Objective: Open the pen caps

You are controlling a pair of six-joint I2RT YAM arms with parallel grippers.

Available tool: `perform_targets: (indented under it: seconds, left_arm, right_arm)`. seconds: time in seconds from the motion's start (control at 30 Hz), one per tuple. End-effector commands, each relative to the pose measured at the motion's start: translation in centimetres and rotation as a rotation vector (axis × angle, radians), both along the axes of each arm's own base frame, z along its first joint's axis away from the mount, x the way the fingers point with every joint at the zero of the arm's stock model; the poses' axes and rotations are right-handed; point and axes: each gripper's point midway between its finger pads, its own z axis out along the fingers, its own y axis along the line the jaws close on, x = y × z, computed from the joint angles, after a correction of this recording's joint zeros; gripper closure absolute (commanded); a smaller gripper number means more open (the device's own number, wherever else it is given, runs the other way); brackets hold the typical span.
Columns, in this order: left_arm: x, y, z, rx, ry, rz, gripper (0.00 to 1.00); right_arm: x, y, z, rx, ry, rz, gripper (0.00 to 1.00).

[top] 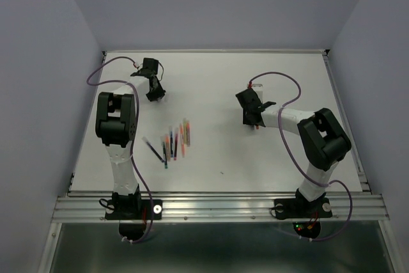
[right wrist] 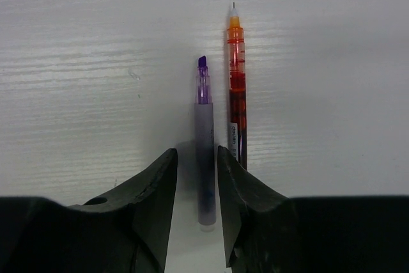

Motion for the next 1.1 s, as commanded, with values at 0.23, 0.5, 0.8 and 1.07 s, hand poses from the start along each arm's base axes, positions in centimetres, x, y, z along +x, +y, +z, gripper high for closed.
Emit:
perform_targets:
  seconds: [0.23,0.5,0.8,1.07]
  left_arm:
    - [0.1,-0.8,2.7,0.014,-0.04,-0.011,0.5]
    - [-0.3,-0.7,6.1,0.033,-0.093,0.003,0.4]
    - [-2.4,-0.2,15.9,0.004,-0.313,0.031,0.01]
    - [-6.4,-0.3,20.2,-0.054,-0.462,0.028,0.01]
  right_arm:
    - [1.4,1.1,5.0,0.077,-0.098,0.028,0.56]
    - [1.5,4.1,9.2,0.202,-0.159,0.195,0.24]
    - [-1.2,9.8,12.3,0.337,-0.191,0.412,0.0]
    - [-3.6,16.6,10.4,0.269,-0.166,0.462,0.0]
